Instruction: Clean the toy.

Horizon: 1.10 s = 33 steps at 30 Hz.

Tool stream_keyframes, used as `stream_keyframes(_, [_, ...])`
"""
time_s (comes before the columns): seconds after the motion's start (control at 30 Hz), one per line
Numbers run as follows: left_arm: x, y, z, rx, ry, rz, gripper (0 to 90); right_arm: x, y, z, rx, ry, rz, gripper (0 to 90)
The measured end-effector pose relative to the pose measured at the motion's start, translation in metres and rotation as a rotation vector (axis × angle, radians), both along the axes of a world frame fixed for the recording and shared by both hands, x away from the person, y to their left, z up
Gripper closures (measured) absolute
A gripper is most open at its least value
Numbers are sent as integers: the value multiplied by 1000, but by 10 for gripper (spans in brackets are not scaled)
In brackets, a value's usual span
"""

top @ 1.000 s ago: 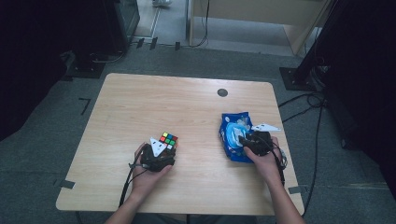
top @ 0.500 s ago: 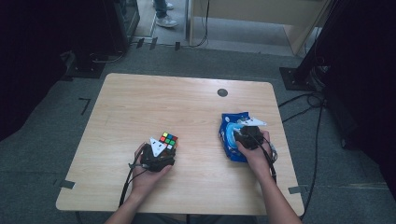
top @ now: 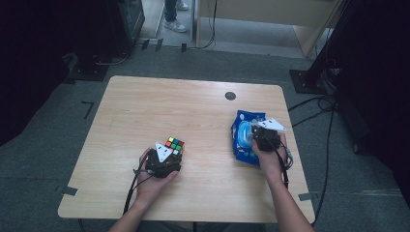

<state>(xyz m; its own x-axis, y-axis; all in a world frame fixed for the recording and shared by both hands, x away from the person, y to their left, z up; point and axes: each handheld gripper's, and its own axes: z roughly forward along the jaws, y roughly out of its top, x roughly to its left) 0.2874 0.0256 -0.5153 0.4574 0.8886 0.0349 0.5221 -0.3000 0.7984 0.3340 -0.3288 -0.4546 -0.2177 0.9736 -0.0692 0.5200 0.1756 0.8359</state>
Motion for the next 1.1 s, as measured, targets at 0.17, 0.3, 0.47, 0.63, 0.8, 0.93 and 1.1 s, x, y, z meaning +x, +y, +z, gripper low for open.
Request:
stream_keyframes(0.17, [0,0,0,0,-2,0,308,-4,-4,15,25,-53,-6,900])
stream_keyframes(0.3, [0,0,0,-1,-1,1,309,-6,-5,15,35,-62,2,900])
stream_keyframes(0.47, [0,-1,0,-3,-3,2,308,-10,-2,24,54,-97,9,900])
stream_keyframes(0.63, [0,0,0,0,-2,0,308,-19,9,40,27,-201,36,900])
stream_keyframes(0.8, [0,0,0,-2,-1,1,308,-21,13,46,51,-202,61,900])
stream_keyframes(0.93, [0,0,0,-2,-1,1,308,-31,18,51,77,-241,108,900])
stream_keyframes(1.1, [0,0,0,-2,-1,0,308,-49,30,40,92,-226,174,899])
